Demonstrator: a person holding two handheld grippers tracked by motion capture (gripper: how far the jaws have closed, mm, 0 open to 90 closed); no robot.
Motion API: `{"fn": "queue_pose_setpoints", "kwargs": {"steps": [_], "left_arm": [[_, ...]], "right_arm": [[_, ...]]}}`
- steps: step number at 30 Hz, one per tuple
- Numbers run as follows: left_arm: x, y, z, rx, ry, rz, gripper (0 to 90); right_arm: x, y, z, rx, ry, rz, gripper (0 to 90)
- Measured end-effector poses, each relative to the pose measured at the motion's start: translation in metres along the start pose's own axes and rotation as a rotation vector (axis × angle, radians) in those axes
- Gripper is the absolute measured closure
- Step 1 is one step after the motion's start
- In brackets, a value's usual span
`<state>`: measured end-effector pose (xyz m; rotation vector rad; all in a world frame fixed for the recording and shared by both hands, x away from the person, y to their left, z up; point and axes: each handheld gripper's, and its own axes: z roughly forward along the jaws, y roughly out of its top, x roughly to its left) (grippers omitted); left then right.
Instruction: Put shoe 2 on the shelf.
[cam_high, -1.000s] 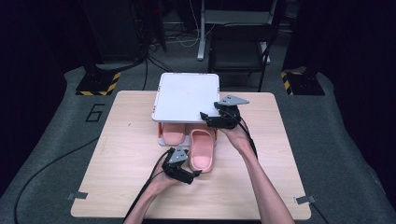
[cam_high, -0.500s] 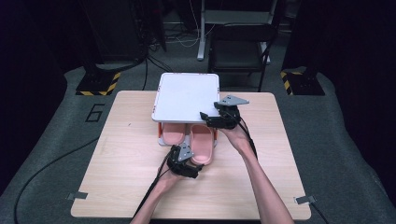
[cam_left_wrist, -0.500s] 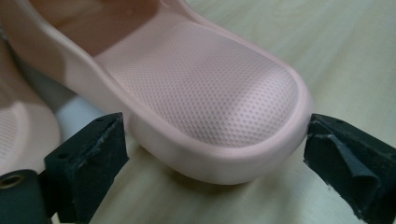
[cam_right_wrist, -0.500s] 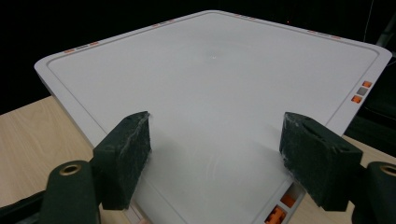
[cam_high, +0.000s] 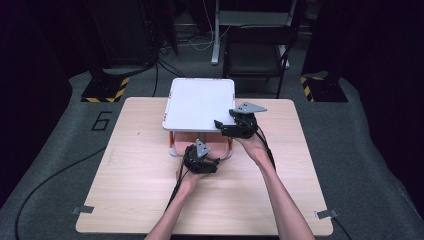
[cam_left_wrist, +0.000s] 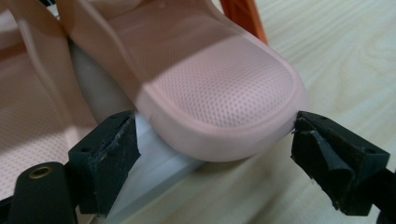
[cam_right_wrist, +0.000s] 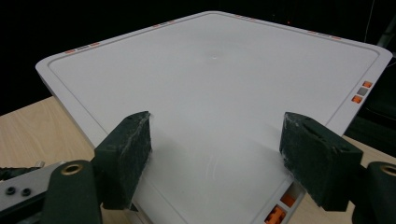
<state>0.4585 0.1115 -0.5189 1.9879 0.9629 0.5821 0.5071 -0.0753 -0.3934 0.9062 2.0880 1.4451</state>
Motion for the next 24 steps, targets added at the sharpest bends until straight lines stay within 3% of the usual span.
{"fn": "queue_pose_setpoints", "kwargs": {"steps": [4,8,15,18,20,22,24], "left_arm": [[0.003,0.001,0.004,-0.006,0.021,-0.016,14.7],[0.007,0.002,0.007,0.003,0.015,-0.045,14.7],[0.006,0.002,0.005,0.002,0.006,-0.042,15.1],[0.007,0.001,-0.004,-0.030,-0.034,-0.042,15.0],[0.009,0.000,-0.017,-0.061,-0.087,-0.048,14.9],[0.014,-0.001,-0.030,-0.087,-0.109,-0.023,14.2],[0.023,-0.003,-0.047,-0.133,-0.116,-0.042,13.8]], "right_arm": [[-0.001,0.000,0.000,0.000,0.004,-0.003,24.8],[-0.001,0.000,-0.001,0.002,0.007,-0.005,24.8],[0.000,0.000,0.000,0.000,0.003,-0.002,24.8],[-0.001,0.000,0.000,-0.001,0.005,-0.002,24.8],[0.000,0.000,0.000,-0.004,0.005,0.001,24.8],[0.000,0.000,0.000,-0.002,0.004,0.002,24.7],[0.000,-0.001,0.000,-0.005,0.006,0.003,24.8]]}}
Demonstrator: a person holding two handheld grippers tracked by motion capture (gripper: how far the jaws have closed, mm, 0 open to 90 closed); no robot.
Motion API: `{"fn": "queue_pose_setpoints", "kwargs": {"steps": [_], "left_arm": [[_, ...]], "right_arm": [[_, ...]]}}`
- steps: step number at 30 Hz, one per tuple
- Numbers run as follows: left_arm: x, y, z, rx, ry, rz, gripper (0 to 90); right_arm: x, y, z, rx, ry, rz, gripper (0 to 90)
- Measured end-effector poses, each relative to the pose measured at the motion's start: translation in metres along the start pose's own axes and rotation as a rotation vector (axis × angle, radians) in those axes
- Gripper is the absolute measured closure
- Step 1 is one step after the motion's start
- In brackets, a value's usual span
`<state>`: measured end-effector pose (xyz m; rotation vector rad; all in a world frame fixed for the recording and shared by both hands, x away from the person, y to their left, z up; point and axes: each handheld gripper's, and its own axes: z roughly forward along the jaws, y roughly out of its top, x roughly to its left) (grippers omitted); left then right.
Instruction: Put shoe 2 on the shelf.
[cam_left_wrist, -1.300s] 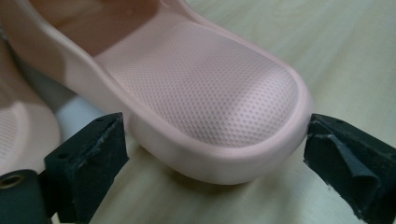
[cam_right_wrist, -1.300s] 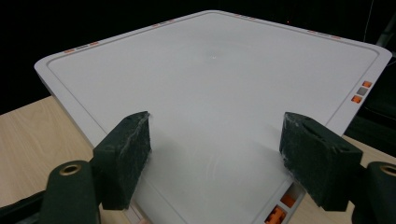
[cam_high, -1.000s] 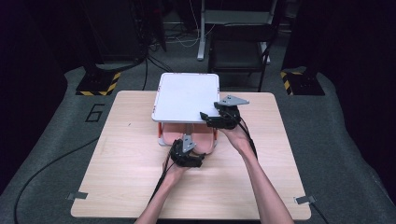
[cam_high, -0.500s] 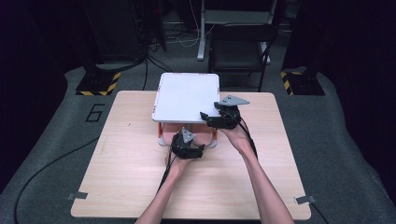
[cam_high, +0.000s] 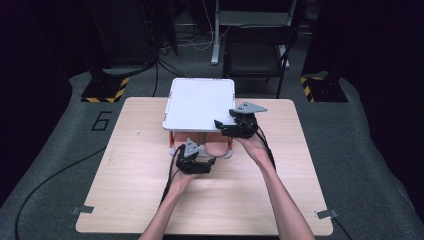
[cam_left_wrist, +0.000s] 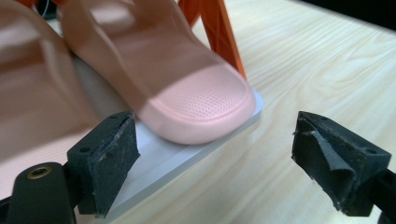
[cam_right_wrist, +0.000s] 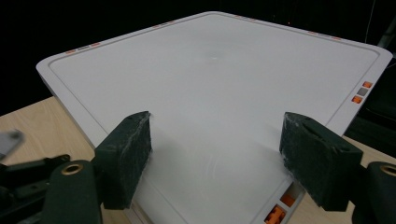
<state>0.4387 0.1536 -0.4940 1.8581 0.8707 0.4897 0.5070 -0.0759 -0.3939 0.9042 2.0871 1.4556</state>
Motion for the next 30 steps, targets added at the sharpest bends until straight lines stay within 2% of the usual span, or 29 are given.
{"fn": "queue_pose_setpoints", "kwargs": {"steps": [2,4,7,9,12,13,15,17,19,22,25,27,30], "left_arm": [[0.005,0.002,-0.017,-0.039,-0.019,-0.010,12.7],[0.011,0.003,-0.035,-0.067,-0.017,0.007,12.2],[0.020,0.000,-0.061,-0.103,-0.017,0.009,11.8],[0.026,-0.003,-0.078,-0.131,-0.008,0.011,11.8],[0.035,-0.009,-0.096,-0.147,0.011,0.032,13.0],[0.039,-0.013,-0.103,-0.146,0.023,0.046,13.1],[0.045,-0.022,-0.113,-0.150,0.056,0.040,13.5],[0.053,-0.030,-0.119,-0.148,0.062,0.015,13.7],[0.063,-0.037,-0.125,-0.148,0.096,-0.020,13.7],[0.072,-0.045,-0.132,-0.160,0.113,-0.061,13.8],[0.078,-0.050,-0.136,-0.161,0.137,-0.090,14.0],[0.080,-0.053,-0.138,-0.169,0.144,-0.115,14.0],[0.083,-0.055,-0.139,-0.169,0.157,-0.121,14.0]], "right_arm": [[0.000,0.000,0.001,0.000,-0.002,-0.004,24.6],[0.000,0.000,0.001,0.000,-0.004,-0.004,24.4],[0.000,0.000,0.000,0.000,-0.002,-0.001,24.5],[0.001,-0.001,0.000,-0.006,-0.005,0.003,24.5],[0.001,-0.001,0.000,-0.013,-0.007,0.000,24.4],[0.001,-0.001,0.000,-0.007,-0.007,-0.001,24.4],[0.000,-0.002,-0.001,-0.012,-0.004,-0.006,24.4],[0.001,-0.003,-0.001,-0.020,-0.009,0.001,23.8],[0.002,-0.003,0.000,-0.026,-0.014,0.003,24.0],[0.005,-0.005,-0.003,-0.043,-0.048,-0.003,24.8],[0.009,-0.010,-0.011,-0.083,-0.061,-0.026,24.6],[0.011,-0.014,-0.019,-0.088,-0.066,-0.027,23.7],[0.014,-0.021,-0.035,-0.091,-0.073,-0.041,22.3]]}}
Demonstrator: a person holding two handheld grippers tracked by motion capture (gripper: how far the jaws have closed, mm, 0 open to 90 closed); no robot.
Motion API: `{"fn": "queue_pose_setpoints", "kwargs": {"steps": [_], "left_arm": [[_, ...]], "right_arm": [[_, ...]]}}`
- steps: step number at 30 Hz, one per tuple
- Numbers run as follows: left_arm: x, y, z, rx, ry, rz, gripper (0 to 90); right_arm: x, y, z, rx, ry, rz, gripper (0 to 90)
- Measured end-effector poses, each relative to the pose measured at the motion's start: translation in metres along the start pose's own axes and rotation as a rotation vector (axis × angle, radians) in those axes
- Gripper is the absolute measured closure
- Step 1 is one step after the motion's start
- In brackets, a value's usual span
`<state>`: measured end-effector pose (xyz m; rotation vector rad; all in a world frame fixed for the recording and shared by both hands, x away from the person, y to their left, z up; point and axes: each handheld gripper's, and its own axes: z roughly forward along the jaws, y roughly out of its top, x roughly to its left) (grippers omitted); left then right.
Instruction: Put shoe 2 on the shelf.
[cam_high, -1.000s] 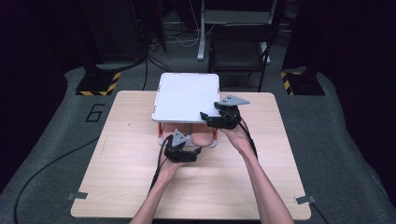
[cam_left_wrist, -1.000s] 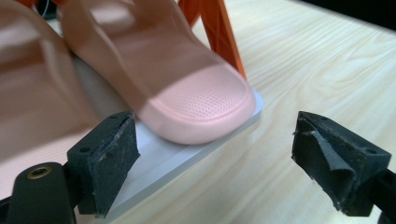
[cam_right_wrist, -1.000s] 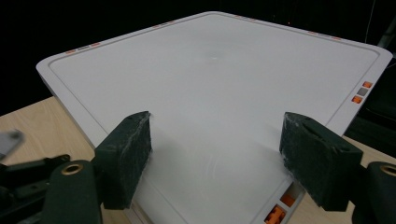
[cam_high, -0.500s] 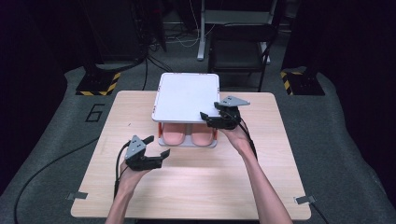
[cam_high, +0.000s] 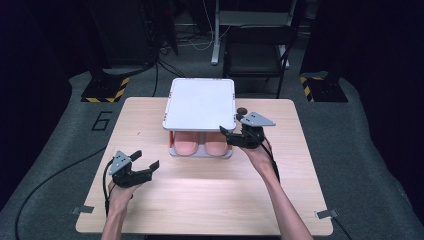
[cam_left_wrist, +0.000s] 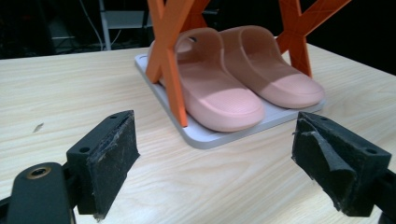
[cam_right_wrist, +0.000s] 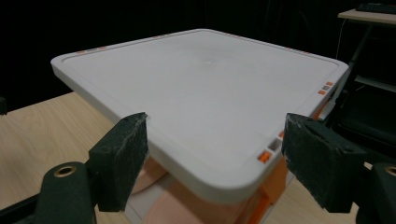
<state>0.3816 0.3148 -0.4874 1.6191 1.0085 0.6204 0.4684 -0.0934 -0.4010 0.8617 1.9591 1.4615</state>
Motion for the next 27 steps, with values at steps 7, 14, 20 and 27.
{"fn": "queue_pose_setpoints", "kwargs": {"steps": [7,14,20,27], "left_arm": [[0.006,-0.002,-0.005,0.006,0.024,-0.018,14.1],[0.010,-0.004,-0.007,0.005,0.042,-0.031,14.2],[0.014,-0.007,-0.009,-0.005,0.066,-0.047,14.3],[0.018,-0.012,-0.008,0.026,0.082,-0.051,14.4]], "right_arm": [[-0.010,-0.032,-0.059,-0.038,-0.023,0.050,23.3],[-0.022,-0.074,-0.109,-0.117,-0.114,0.141,24.2],[-0.024,-0.102,-0.133,-0.142,-0.206,0.125,24.4],[-0.023,-0.126,-0.141,-0.137,-0.272,0.133,24.6]]}}
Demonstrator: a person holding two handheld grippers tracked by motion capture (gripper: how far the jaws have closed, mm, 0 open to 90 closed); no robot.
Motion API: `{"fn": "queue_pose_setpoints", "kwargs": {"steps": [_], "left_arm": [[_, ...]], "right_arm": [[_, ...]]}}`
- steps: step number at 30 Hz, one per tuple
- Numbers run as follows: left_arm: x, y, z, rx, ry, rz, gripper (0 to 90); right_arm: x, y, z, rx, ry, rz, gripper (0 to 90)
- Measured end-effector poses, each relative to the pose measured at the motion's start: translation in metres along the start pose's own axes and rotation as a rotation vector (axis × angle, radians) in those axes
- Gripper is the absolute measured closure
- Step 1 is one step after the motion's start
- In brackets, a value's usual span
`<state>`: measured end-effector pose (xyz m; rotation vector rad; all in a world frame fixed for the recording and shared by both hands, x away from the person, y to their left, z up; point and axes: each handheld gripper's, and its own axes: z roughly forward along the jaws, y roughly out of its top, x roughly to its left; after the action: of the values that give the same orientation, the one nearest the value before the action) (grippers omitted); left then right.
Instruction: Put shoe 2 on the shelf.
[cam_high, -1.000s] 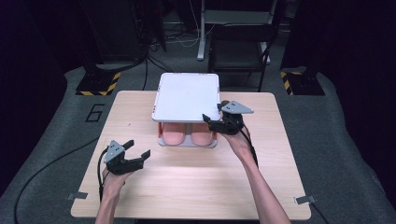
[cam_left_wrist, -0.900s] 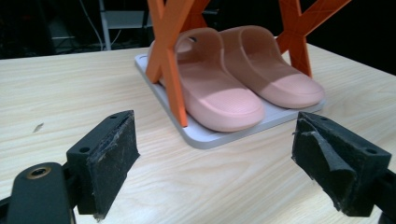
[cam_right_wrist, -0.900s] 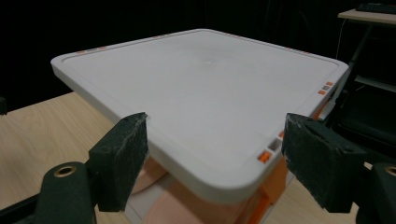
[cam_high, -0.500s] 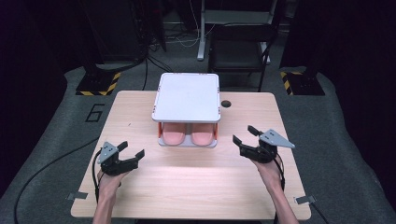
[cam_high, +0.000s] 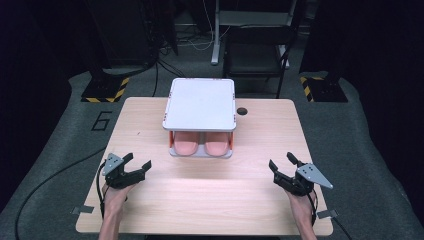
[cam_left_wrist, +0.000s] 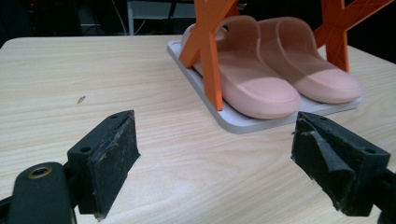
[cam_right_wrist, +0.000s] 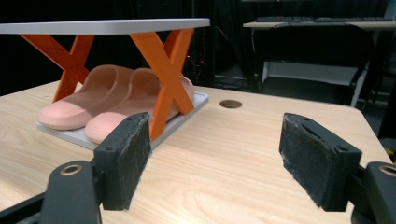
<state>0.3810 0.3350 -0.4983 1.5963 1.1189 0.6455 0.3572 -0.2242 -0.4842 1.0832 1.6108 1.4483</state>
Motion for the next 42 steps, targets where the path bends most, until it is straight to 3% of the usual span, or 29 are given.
{"fn": "queue_pose_setpoints", "kwargs": {"steps": [8,23,42], "left_arm": [[0.001,0.000,0.000,-0.005,0.013,-0.010,14.4],[-0.002,0.001,0.002,0.007,0.010,-0.001,14.4],[-0.003,0.001,0.003,0.011,0.010,0.001,14.5]], "right_arm": [[-0.004,-0.015,-0.002,0.038,-0.027,0.016,24.7],[-0.006,-0.015,-0.004,0.030,-0.044,0.020,24.6],[-0.006,-0.018,-0.002,0.060,-0.041,0.024,24.6]]}}
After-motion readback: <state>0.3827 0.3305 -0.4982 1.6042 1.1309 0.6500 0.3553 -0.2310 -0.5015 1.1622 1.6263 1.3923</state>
